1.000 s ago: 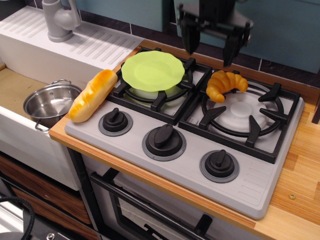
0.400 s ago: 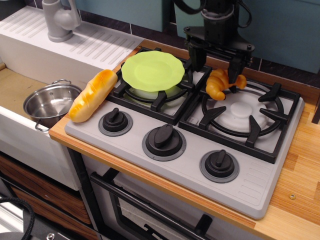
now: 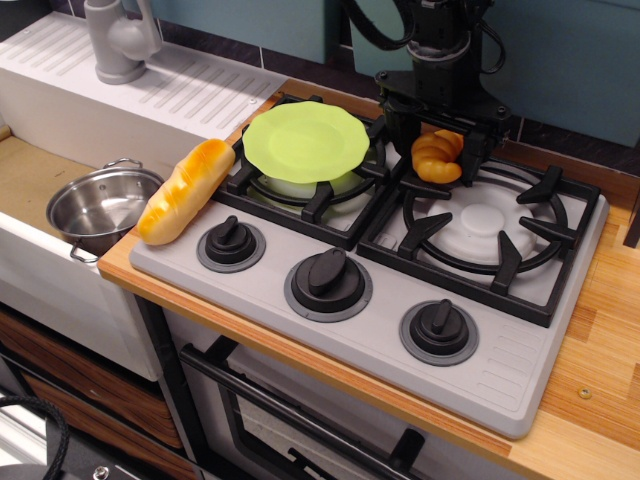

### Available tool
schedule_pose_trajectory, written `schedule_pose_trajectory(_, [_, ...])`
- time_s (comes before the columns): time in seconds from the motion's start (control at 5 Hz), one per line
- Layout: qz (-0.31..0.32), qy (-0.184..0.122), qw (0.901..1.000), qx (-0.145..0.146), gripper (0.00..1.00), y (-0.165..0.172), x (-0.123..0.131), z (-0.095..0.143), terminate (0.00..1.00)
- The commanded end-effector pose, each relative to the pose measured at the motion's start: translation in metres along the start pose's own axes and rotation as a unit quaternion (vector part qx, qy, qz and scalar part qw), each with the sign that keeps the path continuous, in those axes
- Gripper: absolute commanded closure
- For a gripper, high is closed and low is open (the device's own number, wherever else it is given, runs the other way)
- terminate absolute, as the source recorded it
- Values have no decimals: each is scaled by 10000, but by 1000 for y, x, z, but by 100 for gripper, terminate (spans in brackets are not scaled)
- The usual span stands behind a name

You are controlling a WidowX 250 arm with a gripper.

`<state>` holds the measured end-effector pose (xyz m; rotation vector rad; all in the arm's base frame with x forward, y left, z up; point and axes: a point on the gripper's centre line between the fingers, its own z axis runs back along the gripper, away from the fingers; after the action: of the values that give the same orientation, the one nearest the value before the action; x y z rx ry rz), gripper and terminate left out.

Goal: Put crossaint on plate and bread in pot or pan in sink

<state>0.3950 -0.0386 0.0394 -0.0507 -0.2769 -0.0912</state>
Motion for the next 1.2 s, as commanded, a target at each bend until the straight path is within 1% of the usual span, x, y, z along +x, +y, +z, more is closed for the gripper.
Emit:
schedule_pose_trajectory(0.0, [-58,18,10000,-1,100,3,15,20,0])
schedule_pose_trajectory(0.6, [-160,438,9986,239,100,21,18,76,0])
schedule_pose_trajectory(0.8, [-218,538,9979,300,100,30,19,94,0])
schedule_pose_trajectory(1.0, [-316,566,9972,381,100,45,22,107,0])
